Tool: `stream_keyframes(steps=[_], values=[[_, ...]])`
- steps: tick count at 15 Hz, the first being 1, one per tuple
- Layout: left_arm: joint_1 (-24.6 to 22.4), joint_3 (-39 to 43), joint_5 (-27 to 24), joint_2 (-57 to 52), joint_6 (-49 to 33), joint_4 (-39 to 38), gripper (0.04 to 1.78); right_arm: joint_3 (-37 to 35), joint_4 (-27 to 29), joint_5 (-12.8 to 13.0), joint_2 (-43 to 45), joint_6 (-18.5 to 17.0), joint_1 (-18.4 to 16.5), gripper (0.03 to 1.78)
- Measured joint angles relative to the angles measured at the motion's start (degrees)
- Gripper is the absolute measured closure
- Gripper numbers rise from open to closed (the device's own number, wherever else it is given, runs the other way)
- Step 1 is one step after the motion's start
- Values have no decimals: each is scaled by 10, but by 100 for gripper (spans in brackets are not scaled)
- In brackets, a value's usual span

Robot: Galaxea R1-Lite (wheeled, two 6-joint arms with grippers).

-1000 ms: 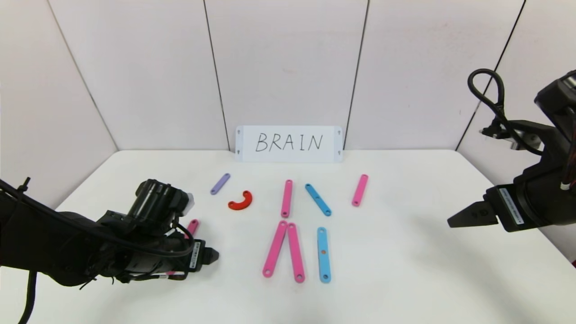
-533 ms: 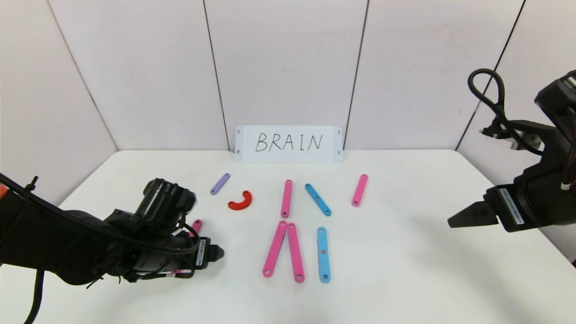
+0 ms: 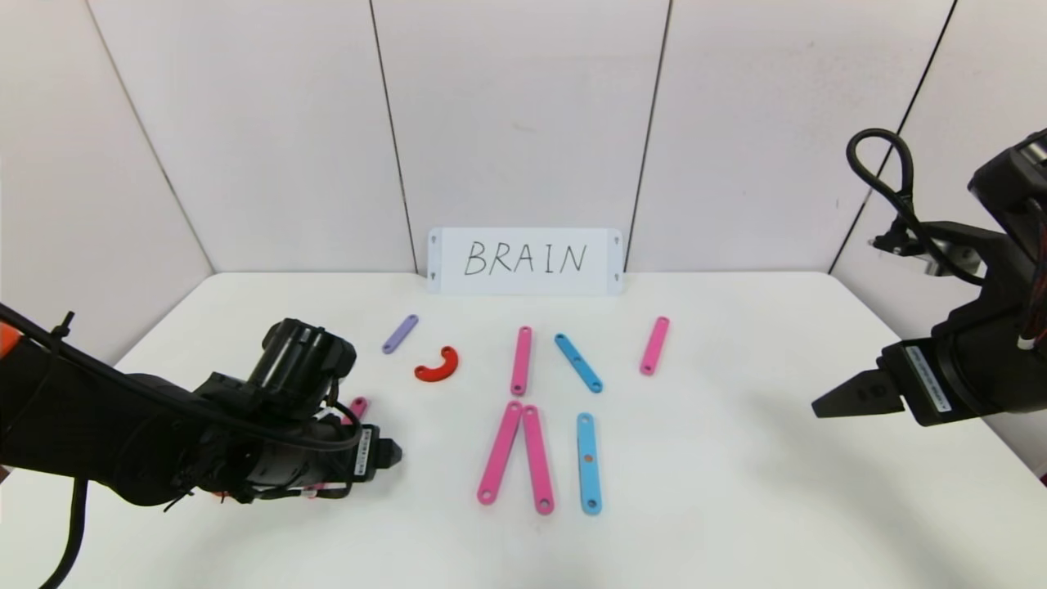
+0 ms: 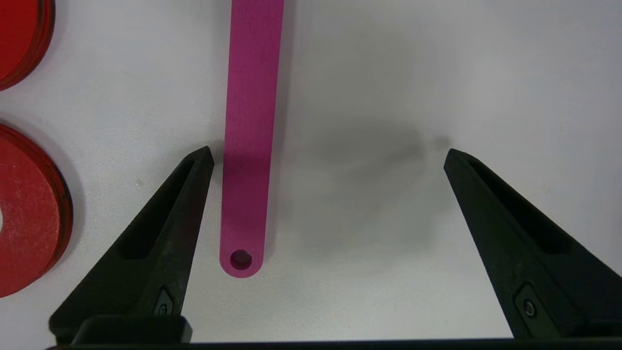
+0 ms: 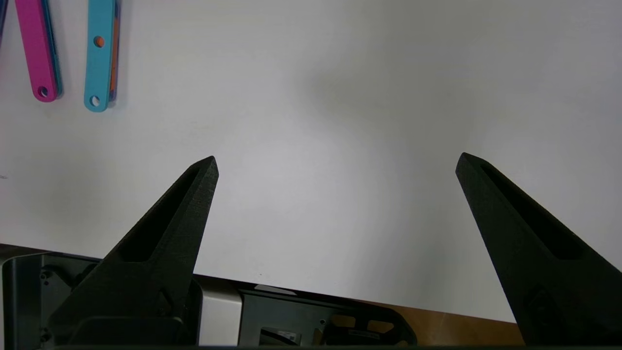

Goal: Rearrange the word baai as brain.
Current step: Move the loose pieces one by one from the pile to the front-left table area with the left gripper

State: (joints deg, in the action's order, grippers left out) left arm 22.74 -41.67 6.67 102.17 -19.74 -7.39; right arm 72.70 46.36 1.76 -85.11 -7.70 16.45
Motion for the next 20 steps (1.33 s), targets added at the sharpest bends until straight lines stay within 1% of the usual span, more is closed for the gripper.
stream_keyframes(steps=[4,6,9,12,15,17,18,20], values=[[5,-7,2,-3,-2,-1,15,0,0,0,0,0,2,10],[3,-27,6,-7,-1,2,15,0,0,0,0,0,2,10],[1,-82,22,-7,3,17,14,0,0,0,0,0,2,10],[0,-145,27,-4,10,38,13,0,0,-2,-2,0,2,10],[3,-205,24,24,46,38,13,-1,-1,-2,-5,0,2,10],[3,-243,21,54,78,36,13,-2,-12,-1,-8,0,-1,10],[3,-261,15,71,96,36,13,-6,-23,0,-10,1,-3,10],[5,-282,-23,100,135,34,13,-10,-36,4,-15,1,-6,10]])
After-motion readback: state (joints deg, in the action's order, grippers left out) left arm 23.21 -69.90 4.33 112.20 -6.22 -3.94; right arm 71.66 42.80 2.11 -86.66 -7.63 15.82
